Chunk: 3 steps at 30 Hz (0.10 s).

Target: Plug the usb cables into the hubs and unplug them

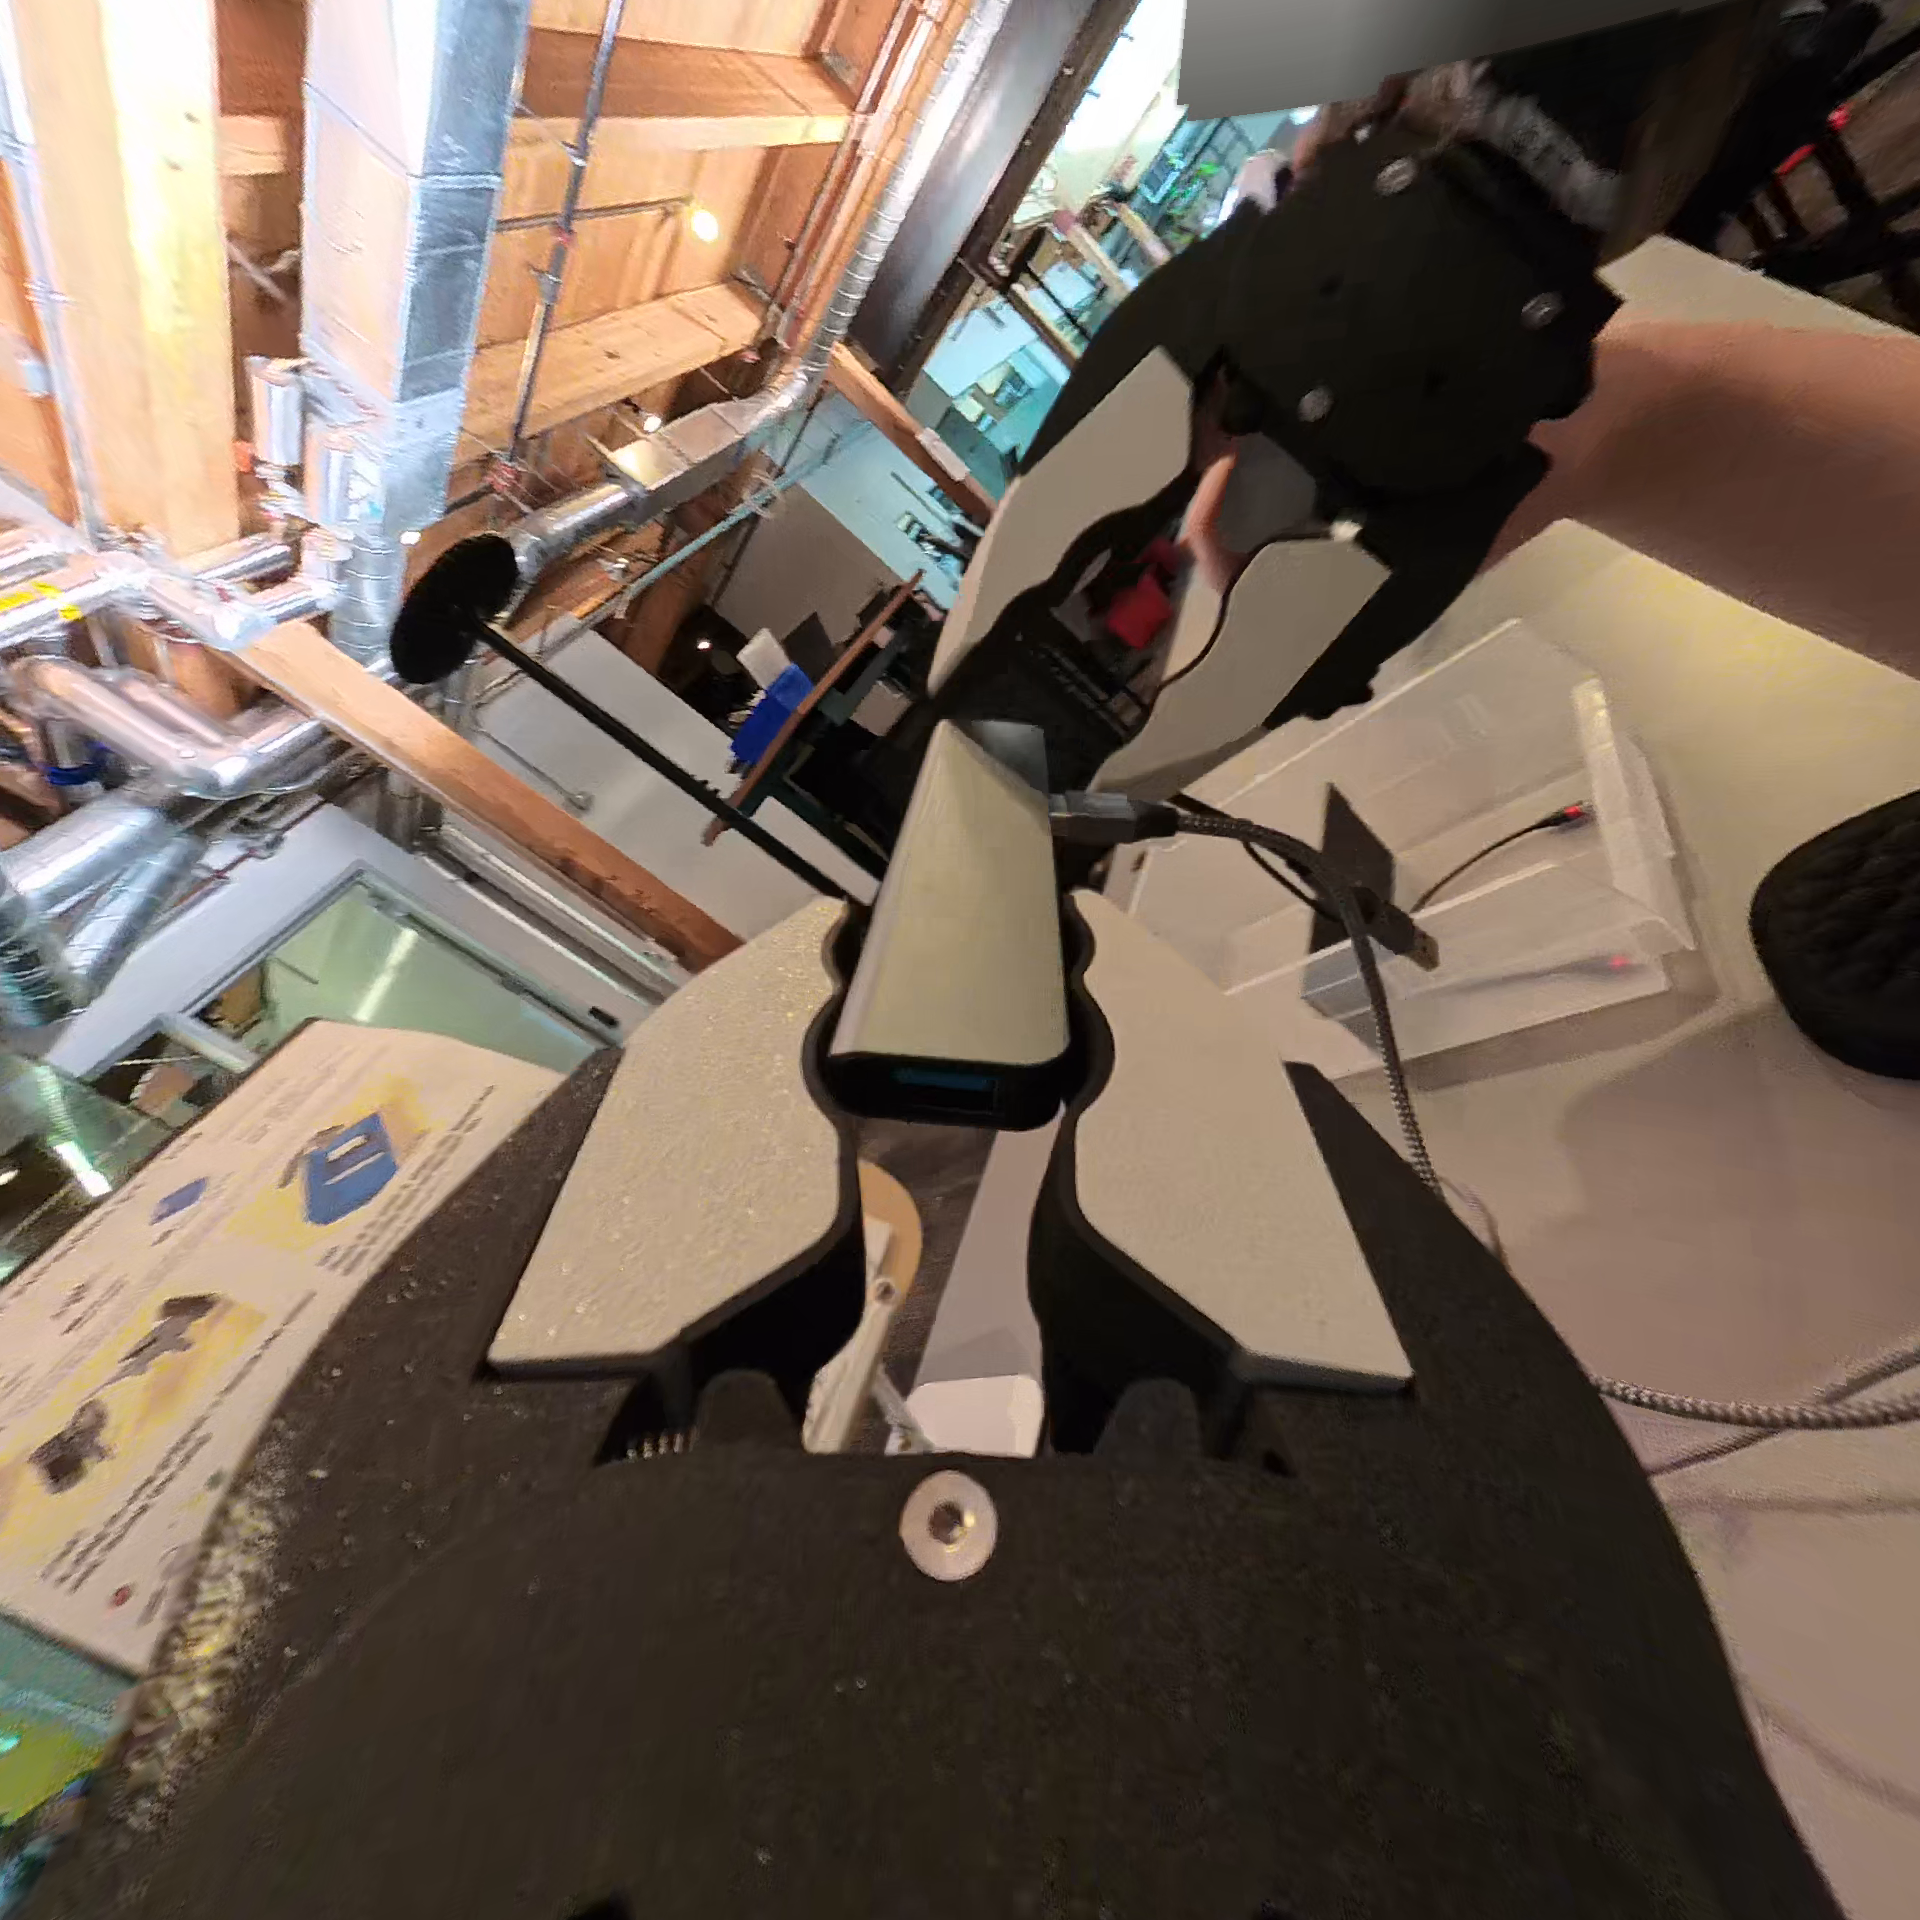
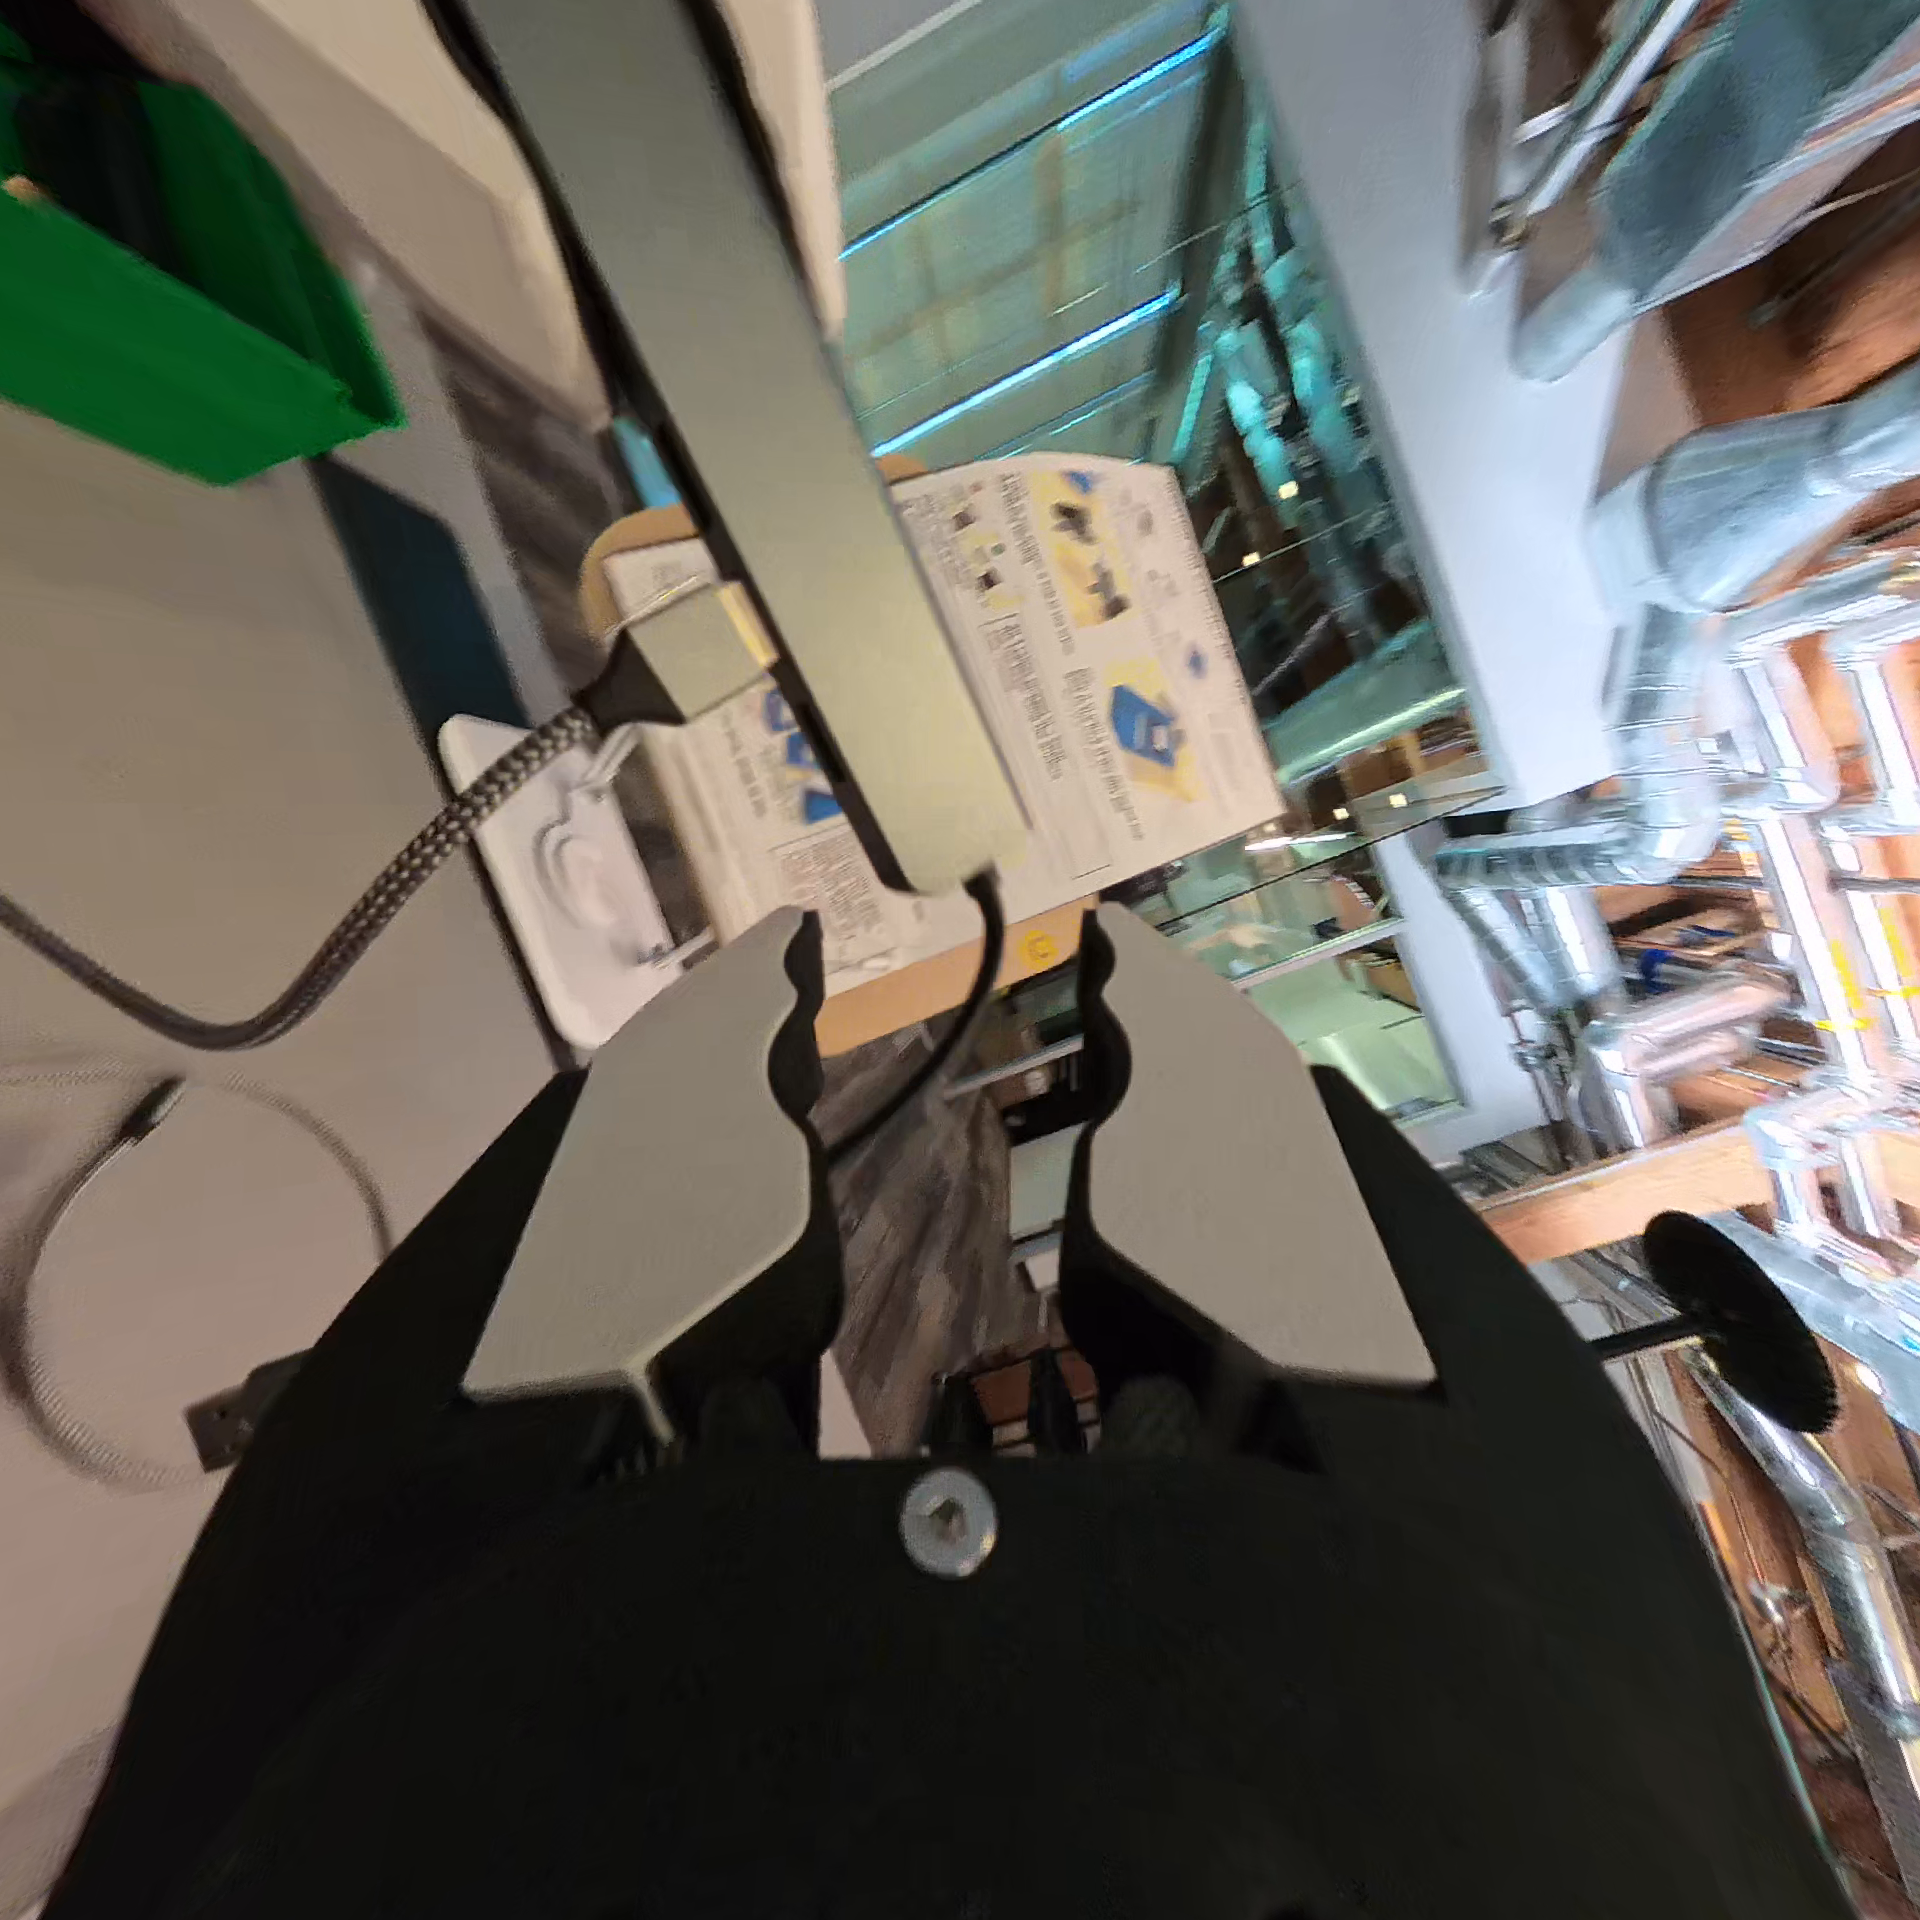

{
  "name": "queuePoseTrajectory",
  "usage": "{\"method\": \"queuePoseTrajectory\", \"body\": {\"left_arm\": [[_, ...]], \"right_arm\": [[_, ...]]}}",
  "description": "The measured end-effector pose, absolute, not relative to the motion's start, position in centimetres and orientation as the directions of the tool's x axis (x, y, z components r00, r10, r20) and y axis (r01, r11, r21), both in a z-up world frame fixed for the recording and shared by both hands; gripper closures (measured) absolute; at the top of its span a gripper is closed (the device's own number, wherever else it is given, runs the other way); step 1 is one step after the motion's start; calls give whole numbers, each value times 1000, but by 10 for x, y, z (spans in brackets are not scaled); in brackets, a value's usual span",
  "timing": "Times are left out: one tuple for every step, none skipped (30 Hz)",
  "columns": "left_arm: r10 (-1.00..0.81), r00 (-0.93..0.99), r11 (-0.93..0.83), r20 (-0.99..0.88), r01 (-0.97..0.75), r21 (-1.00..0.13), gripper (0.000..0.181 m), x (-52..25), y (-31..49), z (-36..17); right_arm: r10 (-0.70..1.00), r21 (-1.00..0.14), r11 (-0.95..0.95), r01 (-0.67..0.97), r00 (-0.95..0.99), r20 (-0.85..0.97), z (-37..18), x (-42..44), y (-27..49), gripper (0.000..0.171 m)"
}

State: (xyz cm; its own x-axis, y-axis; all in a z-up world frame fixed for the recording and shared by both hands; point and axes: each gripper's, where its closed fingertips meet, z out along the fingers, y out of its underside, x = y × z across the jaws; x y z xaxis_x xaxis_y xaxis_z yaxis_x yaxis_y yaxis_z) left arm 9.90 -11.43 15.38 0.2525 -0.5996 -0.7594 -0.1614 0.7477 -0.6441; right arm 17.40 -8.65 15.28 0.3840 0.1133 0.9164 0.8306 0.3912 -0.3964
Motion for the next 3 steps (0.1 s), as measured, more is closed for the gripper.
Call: {"method": "queuePoseTrajectory", "body": {"left_arm": [[-582, 288, 750, -761, -172, -639, 146, 95, -110, 158], [-565, 330, 749, -756, -178, -638, 146, 90, -105, 163], [-561, 365, 742, -743, -177, -647, 146, 86, -101, 167]], "right_arm": [[82, -415, 412, 811, 421, 904, 162, 175, -90, 124], [55, -445, 438, 781, 471, 881, 173, 176, -93, 124], [43, -483, 471, 738, 527, 849, 183, 176, -98, 127]]}}
